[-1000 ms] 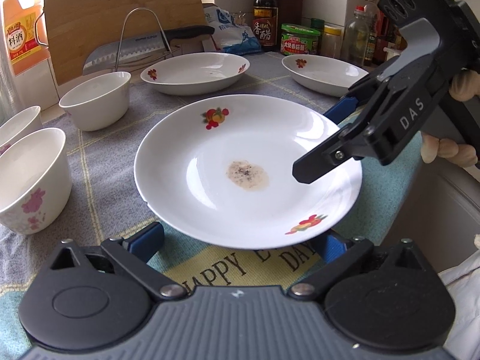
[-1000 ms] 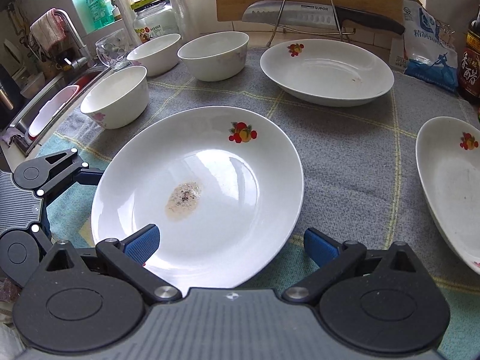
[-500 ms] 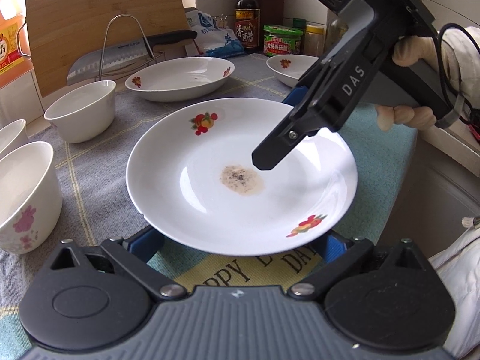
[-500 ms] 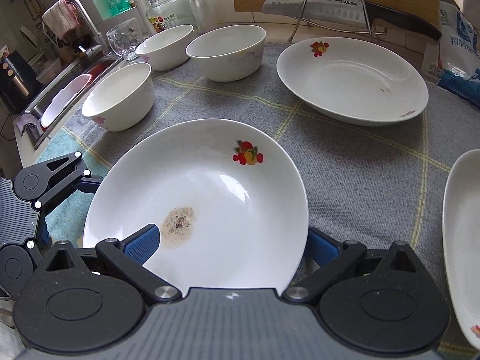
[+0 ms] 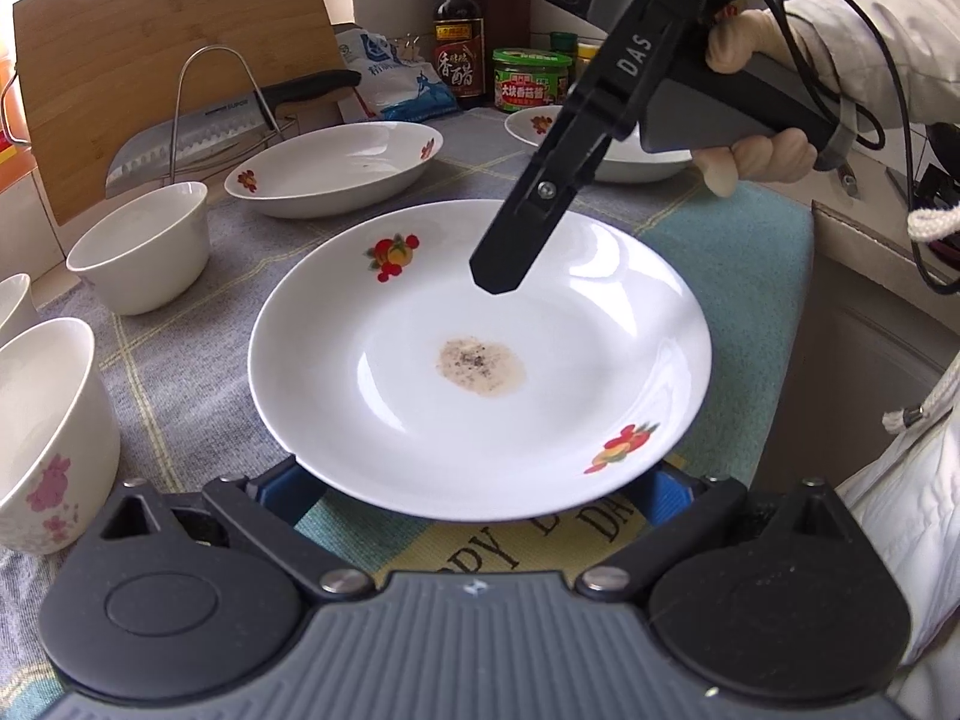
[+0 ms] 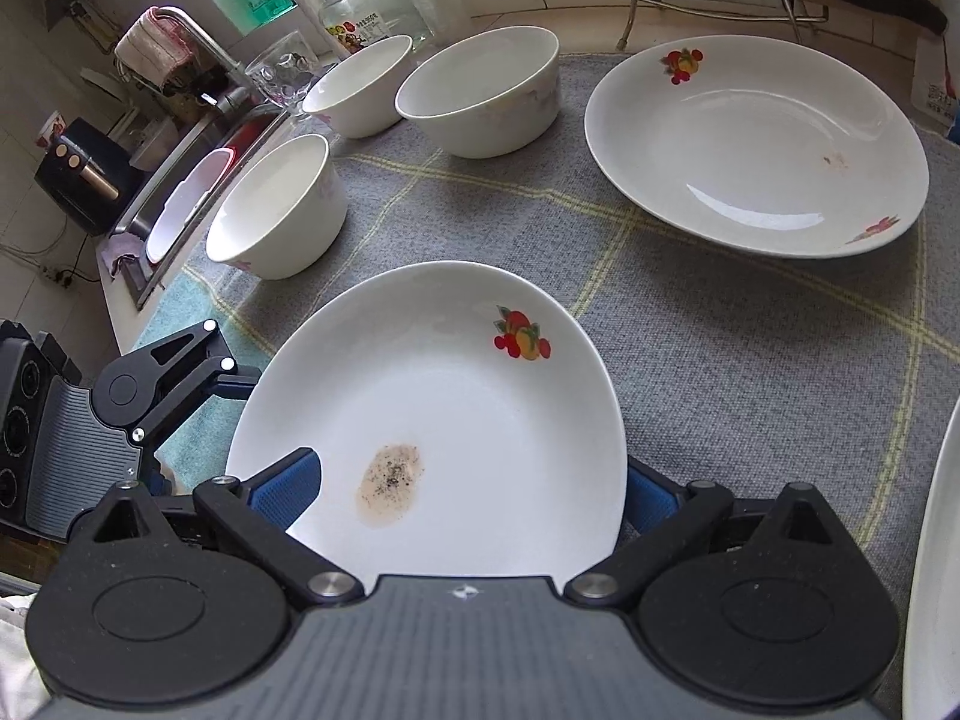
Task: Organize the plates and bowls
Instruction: 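Lift the stained plate with the right tool and carry it toward the other plate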
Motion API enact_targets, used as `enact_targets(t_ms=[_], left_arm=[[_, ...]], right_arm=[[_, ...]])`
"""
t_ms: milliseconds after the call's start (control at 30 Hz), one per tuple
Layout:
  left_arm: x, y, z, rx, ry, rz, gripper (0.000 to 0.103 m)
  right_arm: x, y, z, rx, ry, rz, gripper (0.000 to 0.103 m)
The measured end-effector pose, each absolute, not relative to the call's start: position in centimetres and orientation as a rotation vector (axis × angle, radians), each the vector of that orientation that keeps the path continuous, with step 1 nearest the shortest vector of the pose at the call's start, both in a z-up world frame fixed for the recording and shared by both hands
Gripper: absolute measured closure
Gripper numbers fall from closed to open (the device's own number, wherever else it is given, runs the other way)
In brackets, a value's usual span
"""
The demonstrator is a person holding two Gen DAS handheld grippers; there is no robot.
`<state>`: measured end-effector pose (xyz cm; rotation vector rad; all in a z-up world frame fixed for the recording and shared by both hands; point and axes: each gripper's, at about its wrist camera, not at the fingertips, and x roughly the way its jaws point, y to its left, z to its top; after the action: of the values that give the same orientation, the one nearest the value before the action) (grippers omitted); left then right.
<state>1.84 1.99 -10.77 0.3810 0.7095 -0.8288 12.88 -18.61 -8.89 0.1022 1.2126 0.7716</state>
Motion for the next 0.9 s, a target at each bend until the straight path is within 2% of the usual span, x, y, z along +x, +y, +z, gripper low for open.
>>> enact_targets(t_ms=[900], left_arm=[[2.84, 1.78, -10.59, 0.425, 0.731, -0.865, 0.001]], right_arm=[[13.82, -18.59, -8.91, 0.188, 1.277, 0.772, 0.000]])
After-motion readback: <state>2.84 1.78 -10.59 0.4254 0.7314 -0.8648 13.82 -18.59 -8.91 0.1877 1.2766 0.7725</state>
